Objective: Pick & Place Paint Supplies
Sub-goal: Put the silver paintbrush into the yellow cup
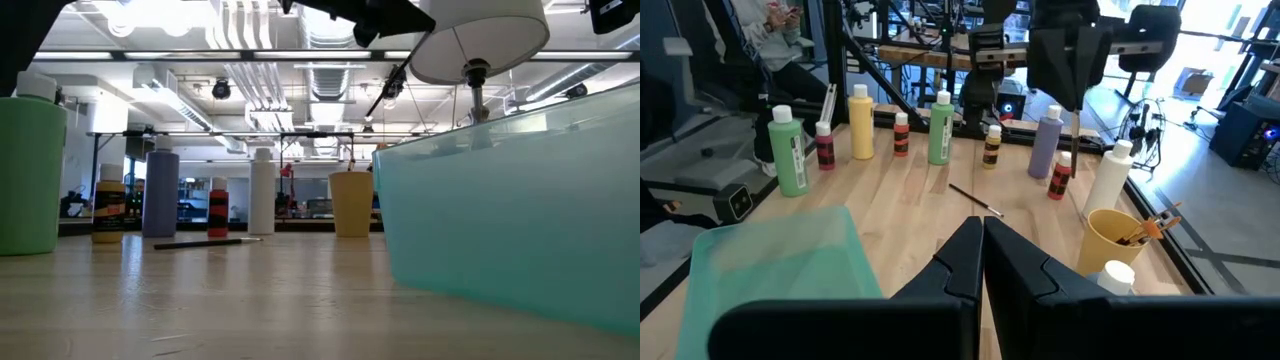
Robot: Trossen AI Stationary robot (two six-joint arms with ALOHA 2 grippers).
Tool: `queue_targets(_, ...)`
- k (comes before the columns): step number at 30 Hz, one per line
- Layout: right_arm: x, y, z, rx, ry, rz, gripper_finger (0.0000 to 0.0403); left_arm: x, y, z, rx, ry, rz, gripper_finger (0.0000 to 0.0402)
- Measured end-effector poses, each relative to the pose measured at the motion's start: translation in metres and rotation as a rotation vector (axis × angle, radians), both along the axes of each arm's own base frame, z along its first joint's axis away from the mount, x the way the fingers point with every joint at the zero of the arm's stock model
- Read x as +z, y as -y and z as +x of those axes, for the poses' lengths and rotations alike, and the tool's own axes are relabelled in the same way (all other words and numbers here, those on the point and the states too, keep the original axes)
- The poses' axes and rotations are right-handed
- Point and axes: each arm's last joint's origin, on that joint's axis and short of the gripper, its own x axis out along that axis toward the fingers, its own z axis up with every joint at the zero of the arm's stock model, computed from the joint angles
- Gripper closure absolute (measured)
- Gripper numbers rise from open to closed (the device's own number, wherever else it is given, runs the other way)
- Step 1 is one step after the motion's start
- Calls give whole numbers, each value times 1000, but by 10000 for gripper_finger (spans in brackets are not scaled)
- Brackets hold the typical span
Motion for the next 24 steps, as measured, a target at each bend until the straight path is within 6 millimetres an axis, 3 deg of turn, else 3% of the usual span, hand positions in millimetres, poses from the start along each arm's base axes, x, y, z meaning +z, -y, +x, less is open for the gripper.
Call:
queue_targets(9, 0, 0, 0, 0, 0, 0, 394, 8, -13, -5, 28, 42, 15, 399)
queue_targets(16, 0, 0, 0, 0, 0, 0, 394, 38, -23, -21, 41, 181, 32, 399)
queue_targets(24, 0, 0, 0, 0, 0, 0, 394, 66, -21, -36, 37, 321, 90, 399)
